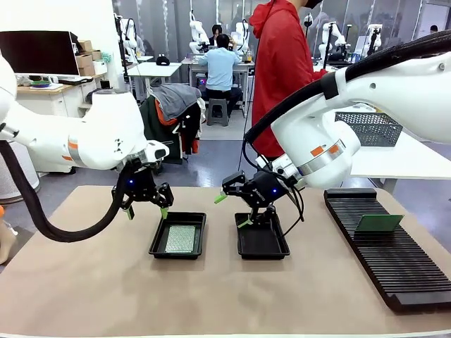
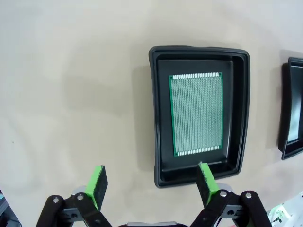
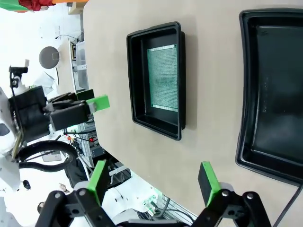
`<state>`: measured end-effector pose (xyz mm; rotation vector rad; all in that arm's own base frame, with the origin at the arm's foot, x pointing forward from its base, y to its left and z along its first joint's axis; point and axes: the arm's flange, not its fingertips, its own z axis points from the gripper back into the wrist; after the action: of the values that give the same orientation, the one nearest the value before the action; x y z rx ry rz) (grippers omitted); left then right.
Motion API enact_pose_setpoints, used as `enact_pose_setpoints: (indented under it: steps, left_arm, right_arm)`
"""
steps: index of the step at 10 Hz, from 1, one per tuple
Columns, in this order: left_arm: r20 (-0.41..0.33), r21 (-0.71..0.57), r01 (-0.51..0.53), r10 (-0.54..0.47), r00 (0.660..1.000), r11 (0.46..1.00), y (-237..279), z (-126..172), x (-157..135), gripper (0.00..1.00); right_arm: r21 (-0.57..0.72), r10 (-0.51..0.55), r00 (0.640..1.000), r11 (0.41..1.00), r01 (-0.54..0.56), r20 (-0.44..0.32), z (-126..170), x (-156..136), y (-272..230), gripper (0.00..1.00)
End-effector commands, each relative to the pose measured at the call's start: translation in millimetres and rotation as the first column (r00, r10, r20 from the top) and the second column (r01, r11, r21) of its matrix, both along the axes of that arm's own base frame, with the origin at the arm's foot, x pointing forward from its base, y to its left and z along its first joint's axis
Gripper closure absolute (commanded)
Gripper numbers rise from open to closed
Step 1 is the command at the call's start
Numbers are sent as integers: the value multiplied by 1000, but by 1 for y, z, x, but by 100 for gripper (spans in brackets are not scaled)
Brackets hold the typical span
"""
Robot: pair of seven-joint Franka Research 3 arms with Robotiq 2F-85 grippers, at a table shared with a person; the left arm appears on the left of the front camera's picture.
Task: Inspect and transfer BCBs to ESD trays.
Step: Pick up the ESD tray and place it on the left side of the table.
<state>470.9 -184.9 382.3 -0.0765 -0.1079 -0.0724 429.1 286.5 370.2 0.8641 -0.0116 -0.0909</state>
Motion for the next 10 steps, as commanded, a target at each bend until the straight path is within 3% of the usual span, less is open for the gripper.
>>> enact_pose_setpoints:
  steps: [1, 6, 10]
  left_arm:
    - [23, 31, -28, 27, 999, 999, -10, -10, 12, 0]
    - [21, 49, -58, 57, 998, 997, -17, -56, 35, 0]
    - [-1, 32, -46, 46, 999, 998, -21, -76, 41, 0]
  right_arm:
    - [-19, -8, 1000, 1000, 8, -6, 2, 2, 3, 0]
    - [-19, -8, 1000, 1000, 8, -6, 2, 2, 3, 0]
    - [-19, -8, 1000, 1000, 8, -6, 2, 2, 3, 0]
